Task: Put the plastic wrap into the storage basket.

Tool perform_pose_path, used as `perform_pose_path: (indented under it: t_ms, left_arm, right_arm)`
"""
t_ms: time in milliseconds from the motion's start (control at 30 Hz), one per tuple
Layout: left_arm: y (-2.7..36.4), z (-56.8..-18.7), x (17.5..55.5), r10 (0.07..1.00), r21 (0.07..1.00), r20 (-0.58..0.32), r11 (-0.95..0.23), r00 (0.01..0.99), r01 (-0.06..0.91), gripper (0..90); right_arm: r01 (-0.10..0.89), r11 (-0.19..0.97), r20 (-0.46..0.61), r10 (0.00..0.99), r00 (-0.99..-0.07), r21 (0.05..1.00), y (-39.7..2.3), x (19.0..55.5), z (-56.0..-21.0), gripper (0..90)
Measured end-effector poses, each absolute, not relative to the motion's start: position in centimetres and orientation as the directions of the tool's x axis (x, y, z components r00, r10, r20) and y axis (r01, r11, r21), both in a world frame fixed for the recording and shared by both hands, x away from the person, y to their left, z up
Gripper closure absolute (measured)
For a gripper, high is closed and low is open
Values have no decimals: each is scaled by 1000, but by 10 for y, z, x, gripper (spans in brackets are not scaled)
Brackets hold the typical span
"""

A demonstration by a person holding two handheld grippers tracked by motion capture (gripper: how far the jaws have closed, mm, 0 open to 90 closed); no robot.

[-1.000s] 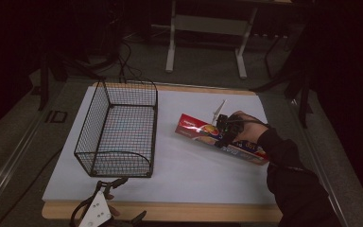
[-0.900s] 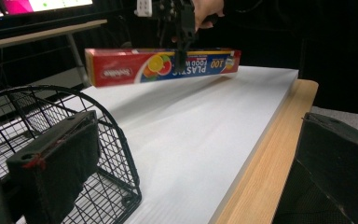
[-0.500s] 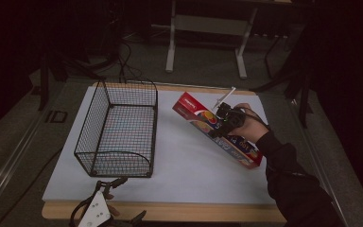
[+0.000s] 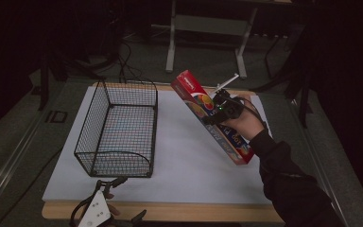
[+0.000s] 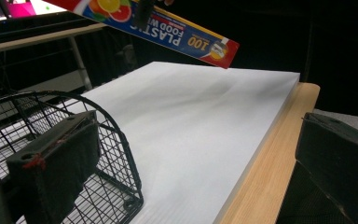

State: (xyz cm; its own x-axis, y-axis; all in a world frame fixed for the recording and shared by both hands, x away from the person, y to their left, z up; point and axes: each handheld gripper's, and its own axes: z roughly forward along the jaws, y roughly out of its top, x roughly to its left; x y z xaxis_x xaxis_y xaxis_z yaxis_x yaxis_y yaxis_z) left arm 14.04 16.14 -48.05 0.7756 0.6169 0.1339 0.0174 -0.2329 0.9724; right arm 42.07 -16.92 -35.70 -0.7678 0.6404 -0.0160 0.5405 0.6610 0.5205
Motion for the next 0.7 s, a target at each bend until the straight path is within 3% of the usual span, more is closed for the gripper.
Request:
perform_pose_path:
  t_ms: [700]
  left_arm:
    - [161,-480,139,603,972,142,-235,785,4,6]
  right_arm:
    - [519,524,-7,708,-706,675,-88,408,-299,398]
